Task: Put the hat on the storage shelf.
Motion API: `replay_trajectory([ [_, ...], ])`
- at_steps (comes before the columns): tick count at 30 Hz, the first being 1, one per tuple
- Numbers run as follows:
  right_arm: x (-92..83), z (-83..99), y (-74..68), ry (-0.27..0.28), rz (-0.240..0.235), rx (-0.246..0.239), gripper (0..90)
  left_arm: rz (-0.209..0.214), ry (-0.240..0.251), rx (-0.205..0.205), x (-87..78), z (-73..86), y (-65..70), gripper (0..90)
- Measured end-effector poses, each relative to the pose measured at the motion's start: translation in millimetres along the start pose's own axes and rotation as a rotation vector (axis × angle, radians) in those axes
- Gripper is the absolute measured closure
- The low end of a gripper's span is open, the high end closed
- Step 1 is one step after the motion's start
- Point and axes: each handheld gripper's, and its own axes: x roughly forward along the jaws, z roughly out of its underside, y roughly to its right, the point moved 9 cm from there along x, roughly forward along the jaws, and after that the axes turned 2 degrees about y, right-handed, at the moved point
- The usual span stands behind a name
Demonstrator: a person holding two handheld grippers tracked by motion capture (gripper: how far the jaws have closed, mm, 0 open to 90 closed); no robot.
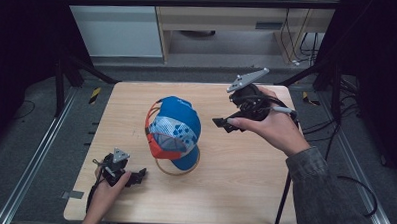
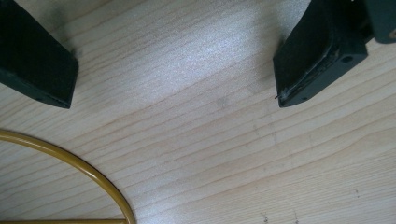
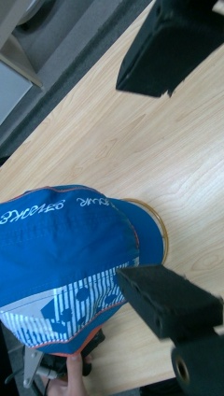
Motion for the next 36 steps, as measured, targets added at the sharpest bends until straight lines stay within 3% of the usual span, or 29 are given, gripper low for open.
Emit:
replay_trajectory([
  [6,-5.3,5.5,0.7,0.045,0.020,-0.008,6.3,0.000,-0.004,0.005,-0.3,0.3,-0.1,0.0],
  [12,-10.4,24.2,3.1,0.063,0.036,0.001,5.8,0.000,-0.006,0.013,-0.5,0.5,-0.5,0.0],
  [27,-8.9,91.7,20.0,0.066,0.128,0.077,13.2,0.000,-0.006,0.015,-0.7,0.6,-0.2,0.0],
  [36,3.0,145.5,31.9,0.055,0.183,0.165,14.5,0.000,-0.005,0.014,-0.7,0.6,0.0,0.0],
])
